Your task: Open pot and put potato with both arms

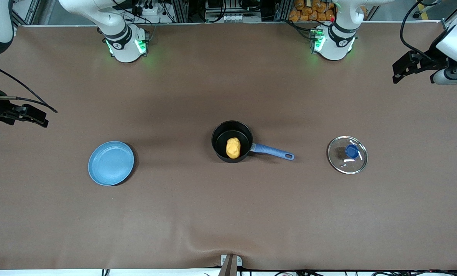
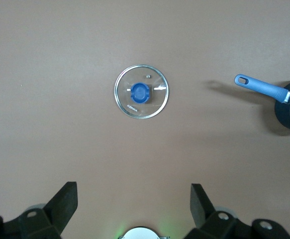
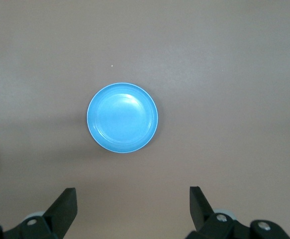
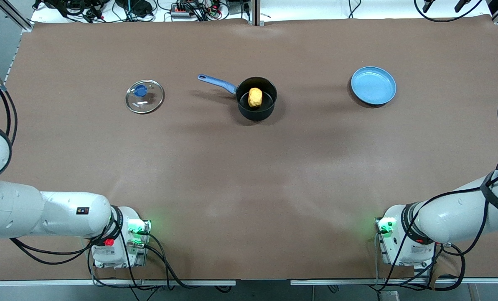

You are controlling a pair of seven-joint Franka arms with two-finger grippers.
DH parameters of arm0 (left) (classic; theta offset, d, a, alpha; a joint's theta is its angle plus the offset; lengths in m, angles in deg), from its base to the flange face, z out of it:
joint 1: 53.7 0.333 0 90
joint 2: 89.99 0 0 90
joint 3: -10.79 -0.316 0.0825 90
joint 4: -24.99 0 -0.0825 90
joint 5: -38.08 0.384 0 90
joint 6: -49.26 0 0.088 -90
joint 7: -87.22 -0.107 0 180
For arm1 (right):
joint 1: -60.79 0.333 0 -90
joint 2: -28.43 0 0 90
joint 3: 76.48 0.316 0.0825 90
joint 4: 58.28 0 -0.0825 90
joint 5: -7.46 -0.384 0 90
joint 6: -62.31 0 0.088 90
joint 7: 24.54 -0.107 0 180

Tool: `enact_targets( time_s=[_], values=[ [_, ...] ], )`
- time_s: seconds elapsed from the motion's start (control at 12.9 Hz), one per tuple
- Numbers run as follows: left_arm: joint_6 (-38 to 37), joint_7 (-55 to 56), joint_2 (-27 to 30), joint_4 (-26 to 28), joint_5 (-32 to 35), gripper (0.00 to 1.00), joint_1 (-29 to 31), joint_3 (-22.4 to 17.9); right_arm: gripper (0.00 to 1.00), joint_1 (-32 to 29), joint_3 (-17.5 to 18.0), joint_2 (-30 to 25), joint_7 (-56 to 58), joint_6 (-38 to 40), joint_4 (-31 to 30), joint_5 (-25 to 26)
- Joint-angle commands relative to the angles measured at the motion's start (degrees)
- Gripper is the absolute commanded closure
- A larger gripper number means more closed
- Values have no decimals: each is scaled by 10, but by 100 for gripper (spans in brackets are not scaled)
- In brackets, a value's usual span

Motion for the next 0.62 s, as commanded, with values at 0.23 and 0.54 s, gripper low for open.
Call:
enact_targets(
  time_s=[0.23, 0.54],
  values=[
    [-6, 0, 27, 20, -9, 0, -6, -8, 0, 1, 5, -13, 2, -16, -12, 8],
    [-6, 0, 27, 20, -9, 0, -6, -8, 0, -56, 53, -14, 3, -16, -11, 8]
  ],
)
